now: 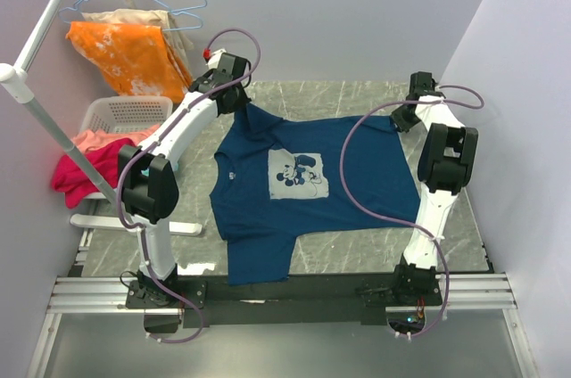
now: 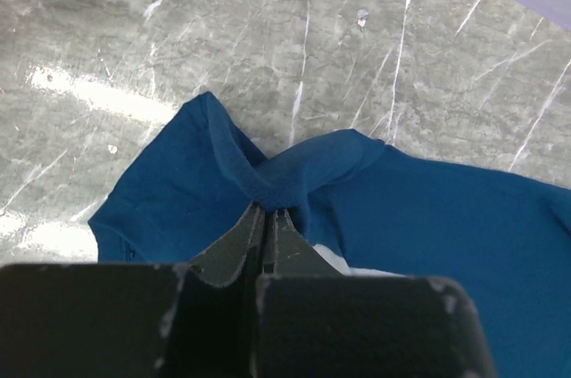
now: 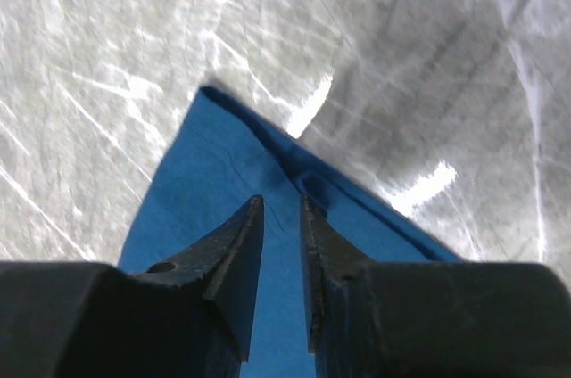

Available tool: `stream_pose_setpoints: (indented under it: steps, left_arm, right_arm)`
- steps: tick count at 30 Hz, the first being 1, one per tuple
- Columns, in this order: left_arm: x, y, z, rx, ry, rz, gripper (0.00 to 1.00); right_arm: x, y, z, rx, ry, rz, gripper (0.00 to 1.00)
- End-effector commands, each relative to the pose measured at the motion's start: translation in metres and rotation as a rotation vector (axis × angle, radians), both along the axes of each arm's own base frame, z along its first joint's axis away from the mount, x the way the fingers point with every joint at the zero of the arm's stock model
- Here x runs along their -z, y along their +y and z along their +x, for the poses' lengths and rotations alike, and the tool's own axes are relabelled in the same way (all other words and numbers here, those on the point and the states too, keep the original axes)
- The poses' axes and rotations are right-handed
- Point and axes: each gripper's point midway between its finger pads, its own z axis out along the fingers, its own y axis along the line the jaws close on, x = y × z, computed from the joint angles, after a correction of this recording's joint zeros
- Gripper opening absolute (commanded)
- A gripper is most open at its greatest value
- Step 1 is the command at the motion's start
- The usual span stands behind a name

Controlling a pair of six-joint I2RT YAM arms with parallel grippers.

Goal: Fold and stack the t-shirts
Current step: Fold the tshirt

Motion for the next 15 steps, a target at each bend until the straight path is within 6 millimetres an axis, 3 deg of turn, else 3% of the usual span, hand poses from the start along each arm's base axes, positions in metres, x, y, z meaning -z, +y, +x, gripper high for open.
stream_pose_setpoints:
  steps: [1,7,10,11,14,15]
  left_arm:
    - [-0.0112,-0.0015,0.0035,0.018,-0.031,0.003,0.01]
    - [-0.0124,-0.0012,0.0039,0.020,-0.032,0.006,0.01]
    - [-0.0132,-0.0009,0.0039,0.018,-0.033,0.007,0.01]
    - [-0.0135,-0.0007,0.0032,0.017,-0.033,0.006,0.01]
    - [-0.0133,-0.0003,0.0030,0.016,-0.033,0.007,0.01]
    - [-0.0135,-0.0001,0.0027,0.016,-0.033,0.007,0.01]
  right_arm:
    - [0.0025,-0.0105,0.0120,0.008,-0.010,-0.014,0.32]
    - [0.0054,-0.0132,0.0179,0.012,0.004,-0.007,0.34]
    - [0.0024,-0.0137,0.0207,0.012,-0.006,-0.004,0.25]
    - [0.0013,-0.0135,0.0216,0.014,-0.009,-0.006,0.14]
    - [0.0007,-0.0137,0.0210,0.014,-0.009,-0.004,0.00]
    - [-0.0018,-0.0130,0.0214,0.012,-0.015,-0.005,0.00]
